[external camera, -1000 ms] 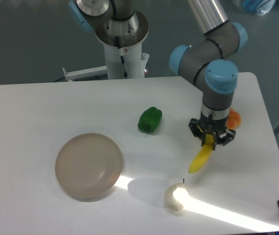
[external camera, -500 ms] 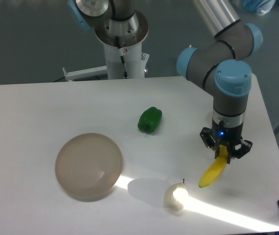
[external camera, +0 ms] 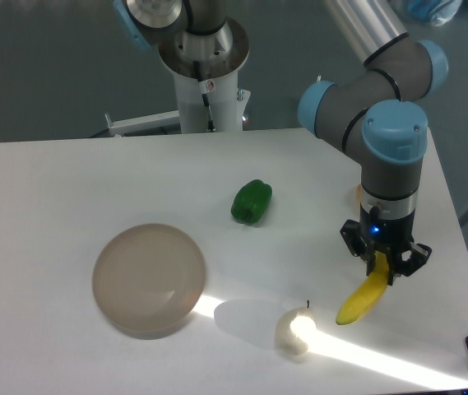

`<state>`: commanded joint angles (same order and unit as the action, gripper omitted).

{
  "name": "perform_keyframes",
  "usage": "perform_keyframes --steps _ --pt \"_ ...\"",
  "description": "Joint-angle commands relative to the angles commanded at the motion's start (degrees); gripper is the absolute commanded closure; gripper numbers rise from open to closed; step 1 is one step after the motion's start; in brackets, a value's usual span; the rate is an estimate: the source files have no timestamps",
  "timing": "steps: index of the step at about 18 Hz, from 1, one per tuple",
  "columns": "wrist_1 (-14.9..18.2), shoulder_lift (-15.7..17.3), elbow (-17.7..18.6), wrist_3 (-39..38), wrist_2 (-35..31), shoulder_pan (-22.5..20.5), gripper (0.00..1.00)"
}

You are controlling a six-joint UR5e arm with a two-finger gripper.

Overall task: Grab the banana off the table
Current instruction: 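Lift the held banana up off the table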

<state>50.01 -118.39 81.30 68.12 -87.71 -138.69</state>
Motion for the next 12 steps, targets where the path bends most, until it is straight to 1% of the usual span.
perform_keyframes --steps 12 --pt "0.00 -0.09 -0.97 0.00 0.00 0.00 0.69"
